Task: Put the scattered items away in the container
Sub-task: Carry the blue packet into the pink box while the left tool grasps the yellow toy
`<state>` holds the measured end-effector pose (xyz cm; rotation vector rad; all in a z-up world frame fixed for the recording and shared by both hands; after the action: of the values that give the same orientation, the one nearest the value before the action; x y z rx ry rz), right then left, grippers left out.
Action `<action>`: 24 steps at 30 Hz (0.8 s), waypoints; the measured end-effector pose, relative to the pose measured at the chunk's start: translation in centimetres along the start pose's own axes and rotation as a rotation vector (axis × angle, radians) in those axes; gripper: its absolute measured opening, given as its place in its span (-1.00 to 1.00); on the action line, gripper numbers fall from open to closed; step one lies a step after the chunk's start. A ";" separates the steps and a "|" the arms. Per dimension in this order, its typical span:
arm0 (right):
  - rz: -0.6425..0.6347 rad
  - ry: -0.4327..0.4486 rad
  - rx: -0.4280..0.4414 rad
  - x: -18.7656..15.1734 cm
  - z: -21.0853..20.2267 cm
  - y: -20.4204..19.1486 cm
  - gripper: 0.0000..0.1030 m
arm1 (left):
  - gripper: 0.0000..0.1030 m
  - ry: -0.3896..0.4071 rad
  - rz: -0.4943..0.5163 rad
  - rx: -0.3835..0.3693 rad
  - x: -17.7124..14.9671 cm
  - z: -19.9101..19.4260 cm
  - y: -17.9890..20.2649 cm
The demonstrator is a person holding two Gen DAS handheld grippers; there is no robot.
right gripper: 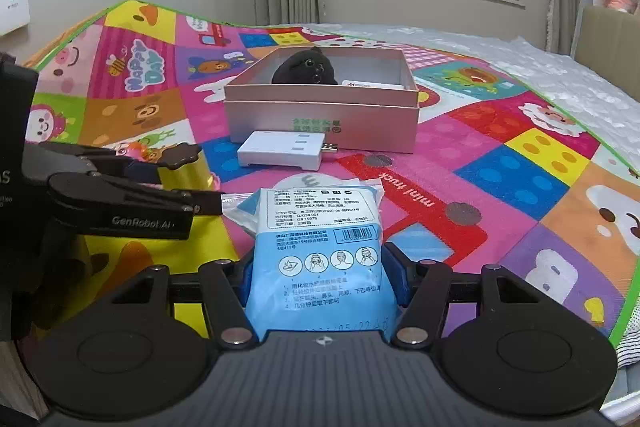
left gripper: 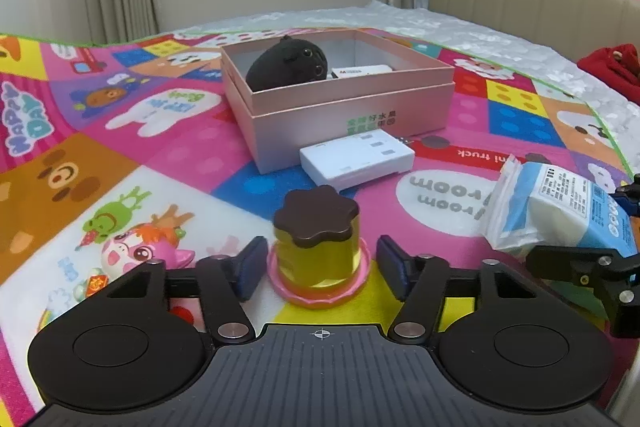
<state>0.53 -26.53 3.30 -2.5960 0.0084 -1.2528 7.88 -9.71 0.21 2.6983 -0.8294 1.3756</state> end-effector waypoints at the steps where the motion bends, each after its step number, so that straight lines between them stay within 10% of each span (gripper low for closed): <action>1: -0.001 0.000 -0.005 -0.1 -0.1 0.0 0.17 | 0.18 0.001 0.008 0.003 0.0 -0.2 0.1; 12: -0.001 0.054 -0.060 1.5 -2.4 1.0 0.17 | 0.18 0.069 0.073 -0.032 1.8 -4.0 0.8; 24: 0.070 0.175 -0.002 7.0 -4.7 3.5 0.16 | 0.18 0.227 0.141 -0.004 16.9 2.1 -2.4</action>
<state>1.65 -31.78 10.65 -2.4568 0.1315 -1.4496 18.59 -15.75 12.18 2.4586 -1.0131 1.6669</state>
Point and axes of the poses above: each gripper's, at about its wrist camera, not at the fingertips, and z roughly the way its jaws point, y to its right, x to its top, the point moved 4 cm from there along z, roughly the way its jaws point, and after that the axes turned 14 degrees about z, right-handed, at the moved point
